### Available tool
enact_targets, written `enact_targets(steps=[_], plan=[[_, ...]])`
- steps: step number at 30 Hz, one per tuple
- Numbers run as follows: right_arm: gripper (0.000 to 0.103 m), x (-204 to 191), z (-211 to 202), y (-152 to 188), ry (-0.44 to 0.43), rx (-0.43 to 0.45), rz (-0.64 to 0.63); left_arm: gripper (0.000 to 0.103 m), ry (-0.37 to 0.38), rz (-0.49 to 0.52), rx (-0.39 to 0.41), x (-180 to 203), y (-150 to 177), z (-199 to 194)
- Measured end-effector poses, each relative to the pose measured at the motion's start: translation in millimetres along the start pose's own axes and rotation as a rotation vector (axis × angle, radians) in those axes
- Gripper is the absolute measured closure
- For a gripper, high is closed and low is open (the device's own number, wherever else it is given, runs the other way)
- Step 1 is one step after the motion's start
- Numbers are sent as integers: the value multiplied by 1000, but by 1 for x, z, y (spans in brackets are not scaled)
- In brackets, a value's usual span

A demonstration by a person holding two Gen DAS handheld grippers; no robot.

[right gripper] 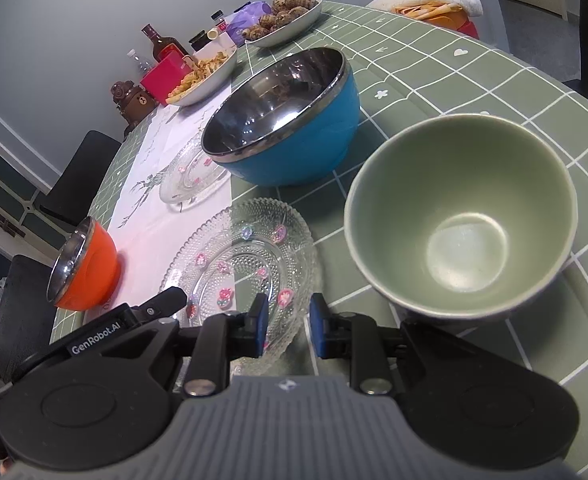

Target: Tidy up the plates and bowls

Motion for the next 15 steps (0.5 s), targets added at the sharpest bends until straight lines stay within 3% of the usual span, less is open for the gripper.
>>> enact_targets(steps=[15], plan=[[80, 0, -1, 1, -7, 2, 8, 81, 1, -7, -38, -2, -1, 2]])
Point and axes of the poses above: each gripper's, at about its wrist camera, not at the fingertips, and z roughly the way its jaws point, x to its right, y to its underside, the point moved 9 cm from there along z, roughly the way its jaws point, and after that the axes turned 6 degrees about -y, right-handed, at the moved point
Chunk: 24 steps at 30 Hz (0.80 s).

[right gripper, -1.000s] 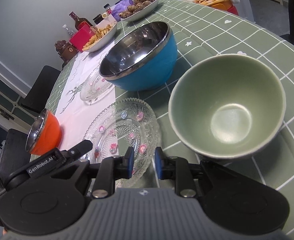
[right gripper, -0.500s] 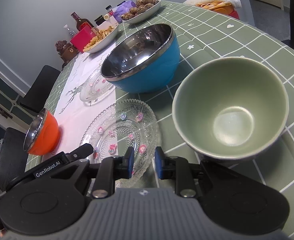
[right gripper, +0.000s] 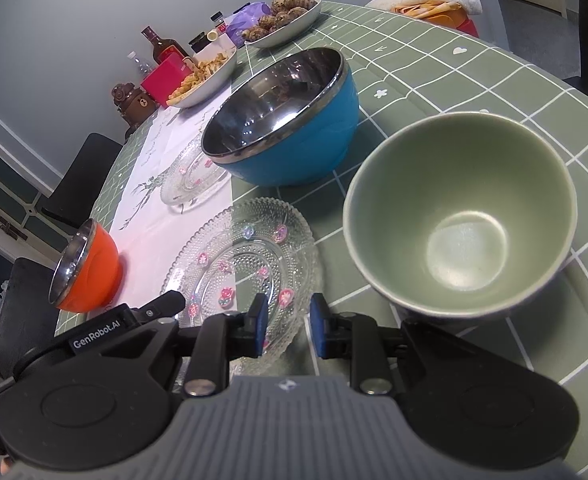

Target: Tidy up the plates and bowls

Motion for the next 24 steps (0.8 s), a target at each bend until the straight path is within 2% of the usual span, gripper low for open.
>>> enact_targets(steps=[6, 10, 24], plan=[[80, -1, 1, 0, 6, 1, -14, 84, -10, 12, 4, 1, 1, -1], [93, 1, 1, -1, 30, 6, -29, 86, -24, 21, 6, 2, 0, -2], [94, -5, -2, 3, -19, -15, -32, 90, -31, -7, 21, -9, 1, -25]])
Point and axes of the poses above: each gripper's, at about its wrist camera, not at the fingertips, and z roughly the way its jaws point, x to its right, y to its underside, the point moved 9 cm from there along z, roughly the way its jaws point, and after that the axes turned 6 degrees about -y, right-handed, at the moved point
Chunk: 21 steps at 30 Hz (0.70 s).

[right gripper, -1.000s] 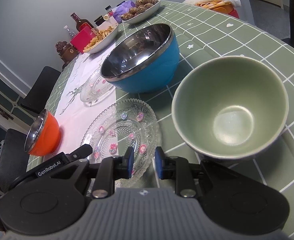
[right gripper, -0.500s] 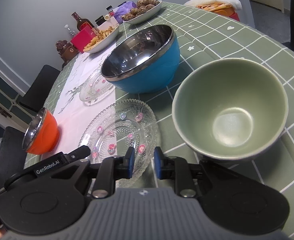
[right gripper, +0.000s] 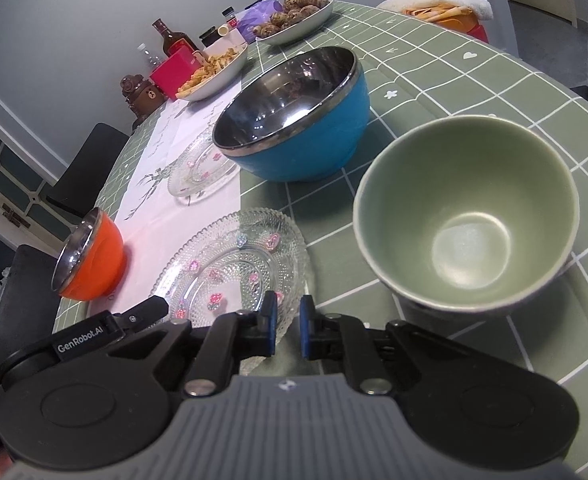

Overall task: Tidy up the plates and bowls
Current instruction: 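Lower the glass plate onto the white painted plate with the left tool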

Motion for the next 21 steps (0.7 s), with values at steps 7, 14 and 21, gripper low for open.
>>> enact_targets(steps=[7, 14, 21], plan=[[94, -10, -8, 5, -38, -14, 5, 91, -13, 1, 24, -7, 2, -24], [94, -28, -17, 13, -85, -22, -27, 91, -25, -12, 52, -20, 1, -48], [94, -43, -24, 22, -141, -51, -38, 92, -51, -24, 70, -35, 2, -77]])
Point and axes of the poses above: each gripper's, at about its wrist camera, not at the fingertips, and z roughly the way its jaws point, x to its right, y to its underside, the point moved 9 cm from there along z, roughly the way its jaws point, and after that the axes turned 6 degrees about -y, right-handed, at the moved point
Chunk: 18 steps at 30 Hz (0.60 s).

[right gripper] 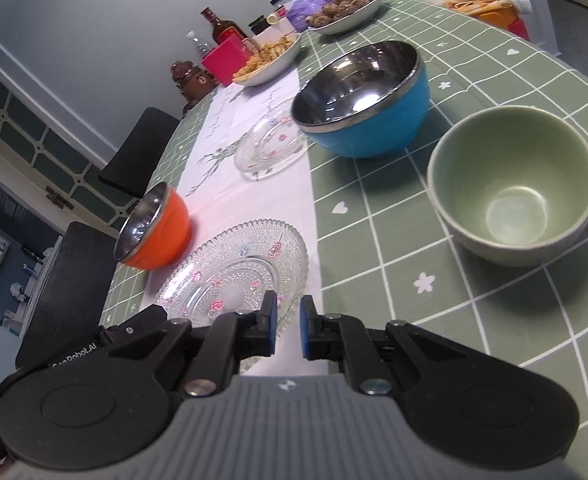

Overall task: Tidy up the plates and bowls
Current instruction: 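Lower the glass plate onto the white painted plate with the left tool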

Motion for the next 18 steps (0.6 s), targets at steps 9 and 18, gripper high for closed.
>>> enact_targets(steps=[9, 18], plan=[[93, -26, 1, 23, -72, -60, -51, 92, -37, -15, -22, -30, 6, -33], [93, -48, 9, 57, -118, -147, -116, 92, -58, -33, -43, -68, 25, -55]])
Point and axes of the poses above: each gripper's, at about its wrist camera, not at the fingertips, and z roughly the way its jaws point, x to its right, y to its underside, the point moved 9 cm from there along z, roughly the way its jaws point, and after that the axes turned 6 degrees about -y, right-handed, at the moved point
